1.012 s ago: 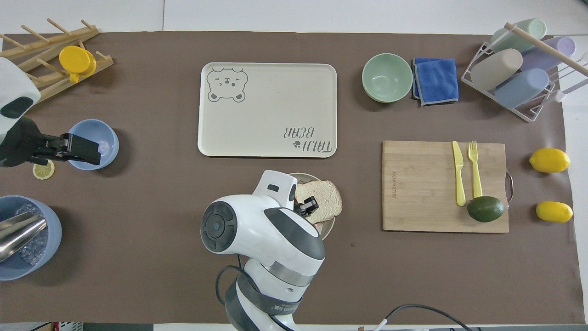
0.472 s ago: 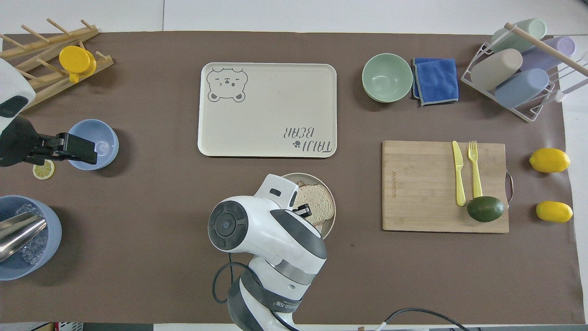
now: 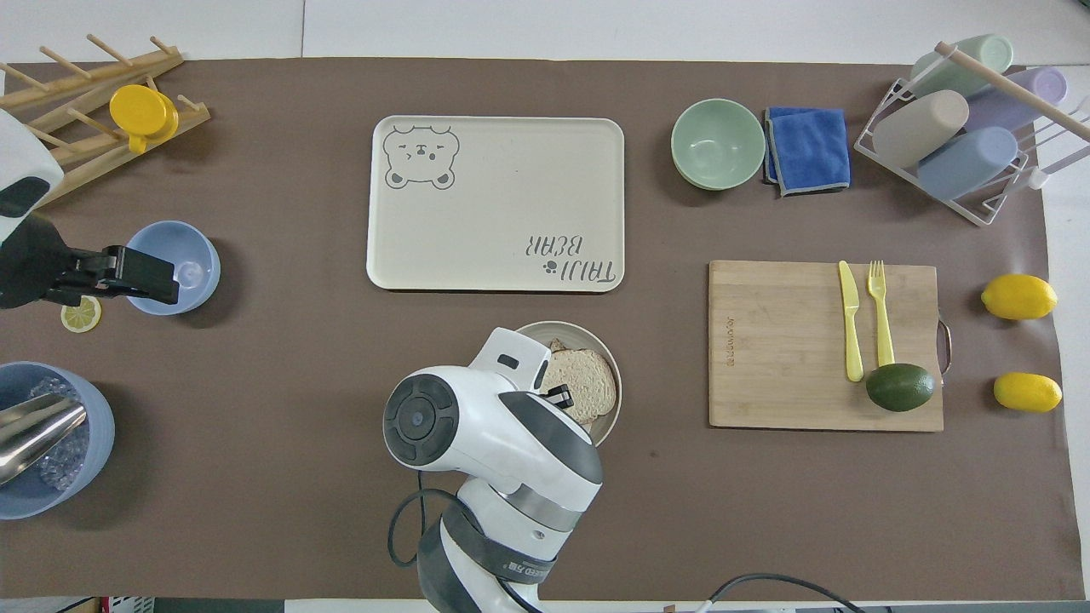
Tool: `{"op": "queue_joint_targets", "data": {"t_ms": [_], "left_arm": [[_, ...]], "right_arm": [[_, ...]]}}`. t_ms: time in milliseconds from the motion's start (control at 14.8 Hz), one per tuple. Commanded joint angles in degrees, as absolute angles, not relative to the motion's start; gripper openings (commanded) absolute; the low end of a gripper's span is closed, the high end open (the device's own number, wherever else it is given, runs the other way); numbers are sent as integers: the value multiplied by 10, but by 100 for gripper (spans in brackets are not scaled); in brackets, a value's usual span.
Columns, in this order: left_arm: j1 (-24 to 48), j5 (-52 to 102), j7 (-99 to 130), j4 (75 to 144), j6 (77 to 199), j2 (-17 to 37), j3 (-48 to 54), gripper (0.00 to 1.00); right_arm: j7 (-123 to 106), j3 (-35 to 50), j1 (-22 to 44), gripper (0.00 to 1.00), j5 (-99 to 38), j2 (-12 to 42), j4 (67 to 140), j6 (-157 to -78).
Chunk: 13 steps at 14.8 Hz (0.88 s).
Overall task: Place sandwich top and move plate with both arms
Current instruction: 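Release the bread and withdraw the right gripper while the left gripper reaches forward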
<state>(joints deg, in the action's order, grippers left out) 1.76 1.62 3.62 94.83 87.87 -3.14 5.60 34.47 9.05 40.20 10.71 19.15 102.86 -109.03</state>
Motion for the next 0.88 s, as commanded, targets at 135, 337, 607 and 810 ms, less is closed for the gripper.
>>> {"op": "queue_joint_targets", "data": {"t_ms": [135,337,607,810], "left_arm": [[11,7,37,957,880,-43,62,100],[10,7,38,958,880,-43,62,100],[17,7,52,971,883,-47,63,100],[21,8,52,994,914,-56,66,100]], "right_arm": [[366,103,398,60,92,182,1042,-1104],[359,102,393,100,92,171,1039,-1100],[339,102,325,100,92,120,1037,-1088],[275,101,255,100,91,76,1033,-1027]]}}
